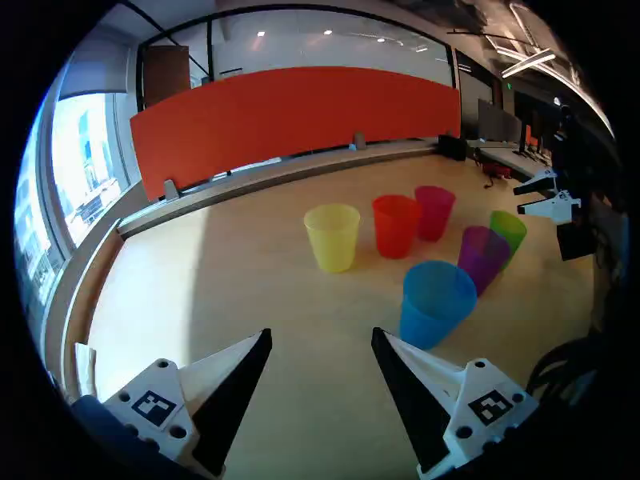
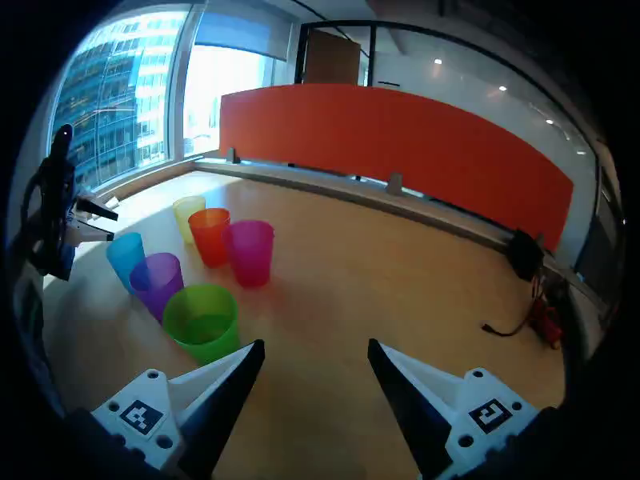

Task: Pour water

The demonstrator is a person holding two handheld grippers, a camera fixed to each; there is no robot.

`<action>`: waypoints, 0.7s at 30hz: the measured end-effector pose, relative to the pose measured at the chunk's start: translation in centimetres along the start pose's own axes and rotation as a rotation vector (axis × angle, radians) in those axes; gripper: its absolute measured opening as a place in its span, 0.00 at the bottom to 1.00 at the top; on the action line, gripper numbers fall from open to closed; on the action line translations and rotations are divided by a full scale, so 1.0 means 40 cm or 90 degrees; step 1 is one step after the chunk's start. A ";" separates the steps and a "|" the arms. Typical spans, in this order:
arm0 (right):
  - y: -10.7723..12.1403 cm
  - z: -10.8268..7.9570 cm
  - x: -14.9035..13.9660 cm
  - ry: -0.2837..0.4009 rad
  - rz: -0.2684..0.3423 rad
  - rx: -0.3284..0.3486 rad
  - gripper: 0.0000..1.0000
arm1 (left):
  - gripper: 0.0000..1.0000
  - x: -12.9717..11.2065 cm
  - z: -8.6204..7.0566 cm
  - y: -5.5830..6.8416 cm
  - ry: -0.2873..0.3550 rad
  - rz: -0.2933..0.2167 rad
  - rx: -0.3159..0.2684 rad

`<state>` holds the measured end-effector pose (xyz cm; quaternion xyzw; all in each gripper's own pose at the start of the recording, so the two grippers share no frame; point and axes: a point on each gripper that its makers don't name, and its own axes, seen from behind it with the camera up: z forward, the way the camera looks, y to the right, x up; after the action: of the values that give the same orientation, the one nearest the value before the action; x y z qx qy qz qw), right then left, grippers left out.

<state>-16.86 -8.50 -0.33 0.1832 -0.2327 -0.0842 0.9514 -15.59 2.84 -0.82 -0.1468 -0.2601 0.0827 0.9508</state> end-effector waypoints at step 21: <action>0.118 -0.107 0.206 0.231 0.080 -0.148 1.00 | 0.92 0.201 -0.117 -0.109 0.217 -0.098 0.123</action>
<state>-7.23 -4.85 1.38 0.0692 -0.0578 -0.0166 0.9958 -5.96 -0.47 0.54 -0.0467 -0.0969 0.0084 0.9942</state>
